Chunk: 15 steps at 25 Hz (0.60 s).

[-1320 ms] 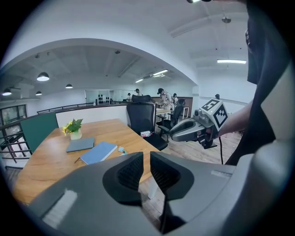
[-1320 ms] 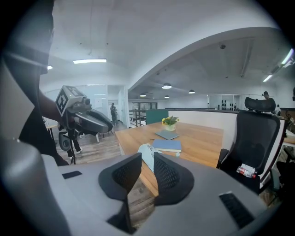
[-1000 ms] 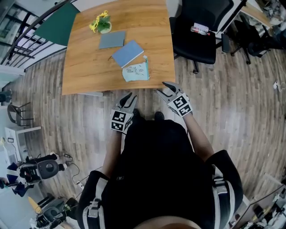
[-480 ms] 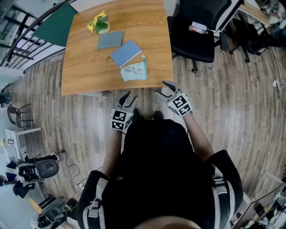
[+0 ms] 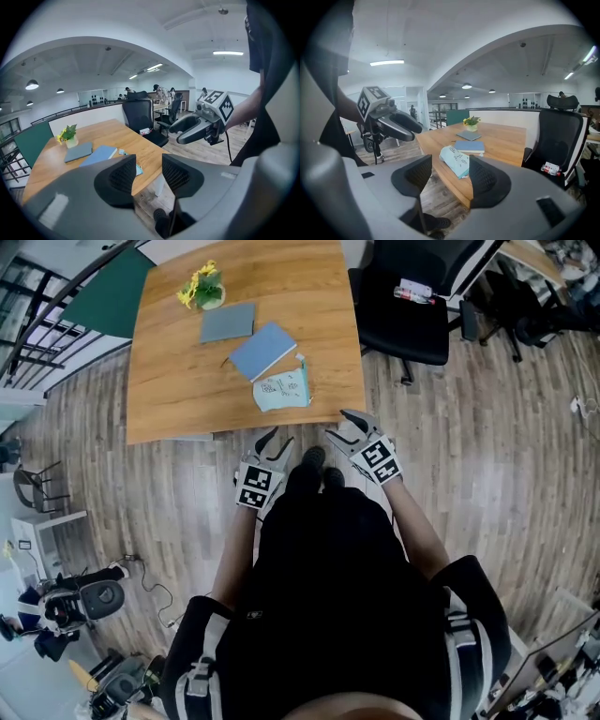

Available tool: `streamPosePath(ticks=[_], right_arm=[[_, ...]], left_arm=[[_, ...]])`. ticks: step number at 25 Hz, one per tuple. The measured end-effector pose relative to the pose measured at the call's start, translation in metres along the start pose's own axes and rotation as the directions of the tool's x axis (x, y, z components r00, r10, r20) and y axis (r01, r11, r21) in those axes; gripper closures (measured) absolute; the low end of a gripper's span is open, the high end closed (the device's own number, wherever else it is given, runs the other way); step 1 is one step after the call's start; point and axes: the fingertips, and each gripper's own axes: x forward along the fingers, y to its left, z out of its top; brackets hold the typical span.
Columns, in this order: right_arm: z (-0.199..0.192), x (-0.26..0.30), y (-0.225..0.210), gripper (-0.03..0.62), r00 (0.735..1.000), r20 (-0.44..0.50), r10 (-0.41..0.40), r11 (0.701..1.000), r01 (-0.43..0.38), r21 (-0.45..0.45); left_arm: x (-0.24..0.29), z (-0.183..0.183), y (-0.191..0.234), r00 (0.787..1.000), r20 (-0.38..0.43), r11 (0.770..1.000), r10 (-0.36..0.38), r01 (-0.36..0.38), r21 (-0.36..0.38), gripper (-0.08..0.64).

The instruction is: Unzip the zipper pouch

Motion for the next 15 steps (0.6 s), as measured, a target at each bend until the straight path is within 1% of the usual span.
streamPosePath(ticks=[4,7,10,15], right_arm=[[-0.006,0.012,-0.010,0.342,0.999,-0.028,-0.034,0.999,0.034,0.021],[-0.006,0.019,-0.015,0.345,0.997,-0.045,-0.057,0.998,0.058,0.026],[-0.005,0.023,-0.020,0.347,0.995,-0.066,-0.077,0.997,0.079,0.026],[-0.008,0.029,-0.030,0.350,0.991,-0.085,-0.104,0.994,0.107,0.037]], left_arm=[[0.027,-0.008,0.009,0.998,-0.036,0.996,-0.051,0.053,0.072,0.388],[0.052,-0.019,0.016,0.993,-0.072,0.985,-0.092,0.102,0.138,0.388],[0.081,-0.032,0.020,0.984,-0.117,0.964,-0.132,0.155,0.217,0.388],[0.126,-0.059,0.022,0.966,-0.193,0.917,-0.173,0.230,0.326,0.388]])
